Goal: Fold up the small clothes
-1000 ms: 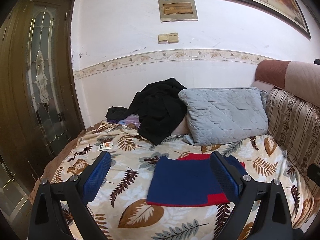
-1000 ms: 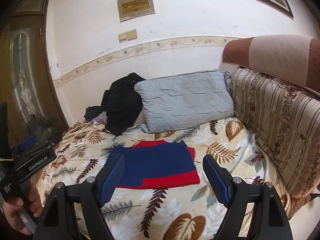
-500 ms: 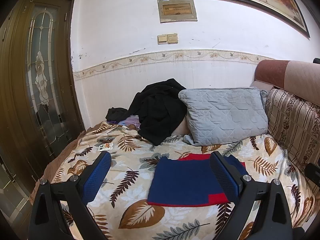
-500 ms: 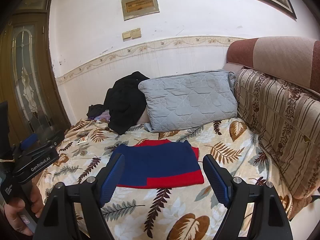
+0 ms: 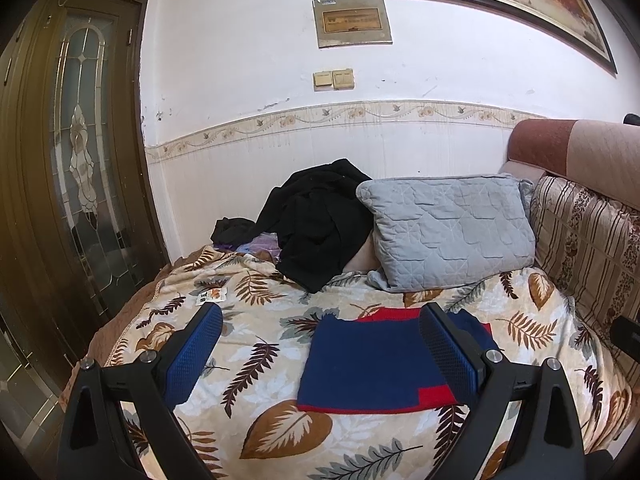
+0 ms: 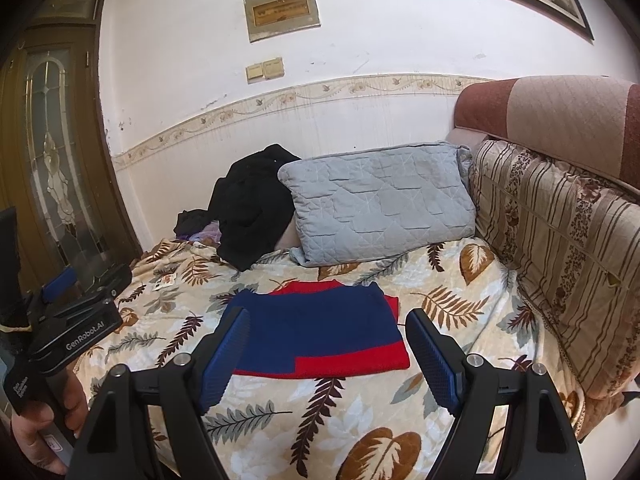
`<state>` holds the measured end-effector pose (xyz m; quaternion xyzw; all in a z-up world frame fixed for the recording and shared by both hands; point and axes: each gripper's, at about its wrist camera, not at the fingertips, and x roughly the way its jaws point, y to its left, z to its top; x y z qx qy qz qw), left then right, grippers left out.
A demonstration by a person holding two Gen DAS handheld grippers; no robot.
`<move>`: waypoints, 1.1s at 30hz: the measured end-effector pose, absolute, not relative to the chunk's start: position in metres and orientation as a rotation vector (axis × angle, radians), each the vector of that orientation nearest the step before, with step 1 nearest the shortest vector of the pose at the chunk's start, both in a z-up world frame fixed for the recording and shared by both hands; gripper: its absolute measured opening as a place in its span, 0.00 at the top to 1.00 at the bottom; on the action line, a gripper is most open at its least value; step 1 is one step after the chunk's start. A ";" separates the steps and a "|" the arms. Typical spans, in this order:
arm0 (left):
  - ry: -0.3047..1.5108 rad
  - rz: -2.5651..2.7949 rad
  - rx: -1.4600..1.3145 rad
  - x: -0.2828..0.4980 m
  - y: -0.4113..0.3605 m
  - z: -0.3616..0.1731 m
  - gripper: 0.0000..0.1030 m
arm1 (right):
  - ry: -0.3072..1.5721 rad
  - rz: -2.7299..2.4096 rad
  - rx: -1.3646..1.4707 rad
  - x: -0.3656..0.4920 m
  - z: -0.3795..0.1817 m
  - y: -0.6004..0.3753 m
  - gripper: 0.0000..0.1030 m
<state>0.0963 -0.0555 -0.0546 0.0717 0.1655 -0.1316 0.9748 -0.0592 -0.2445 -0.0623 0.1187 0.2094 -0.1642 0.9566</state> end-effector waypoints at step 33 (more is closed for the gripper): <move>0.308 -0.258 0.152 0.093 -0.031 -0.061 0.04 | 0.442 -0.351 0.210 -0.044 -0.060 -0.222 0.19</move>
